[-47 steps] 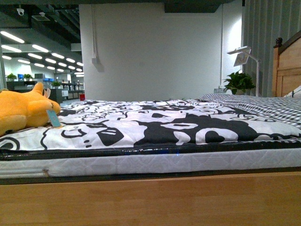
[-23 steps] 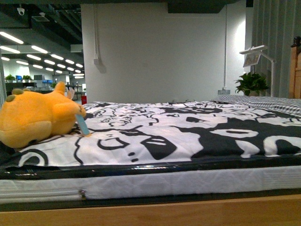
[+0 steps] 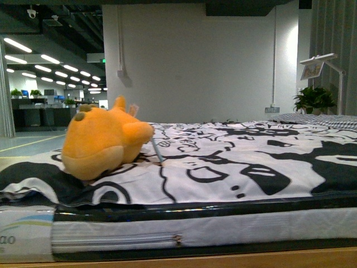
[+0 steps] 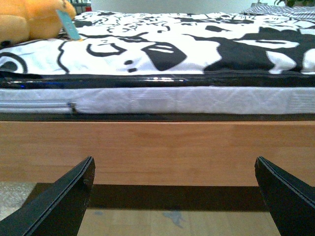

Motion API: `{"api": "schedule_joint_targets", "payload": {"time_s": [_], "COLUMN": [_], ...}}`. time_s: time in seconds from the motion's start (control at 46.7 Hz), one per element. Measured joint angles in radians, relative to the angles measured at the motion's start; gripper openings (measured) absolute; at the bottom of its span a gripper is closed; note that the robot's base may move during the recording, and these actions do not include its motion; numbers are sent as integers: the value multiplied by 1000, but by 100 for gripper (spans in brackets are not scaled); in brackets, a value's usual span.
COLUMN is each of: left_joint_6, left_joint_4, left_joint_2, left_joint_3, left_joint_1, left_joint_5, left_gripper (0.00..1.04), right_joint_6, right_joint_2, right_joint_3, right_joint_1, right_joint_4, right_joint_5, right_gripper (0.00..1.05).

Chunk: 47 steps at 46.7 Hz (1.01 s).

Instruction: Put away toys

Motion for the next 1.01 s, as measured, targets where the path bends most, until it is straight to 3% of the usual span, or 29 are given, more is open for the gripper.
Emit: {"api": "schedule_joint_targets", "payload": {"time_s": [0.771,0.878,1.006], "left_joint_6": [0,0,0], "left_joint_4": [0,0,0], "left_joint_2": [-1,-1,-1], "left_joint_3": [0,0,0], "left_joint_1": [-1,-1,-1], "left_joint_5": [-2,-1,-1], "left_gripper": [99,99,99], "right_joint_6": [0,59,84], "right_joint_2": [0,64,309], "right_joint_3": [0,14,131], "right_joint_1": [0,-79,-108], "right_joint_4": [0,33,285], "right_joint_5": [-4,-224,-277], "right_gripper": [98,98,98]}}
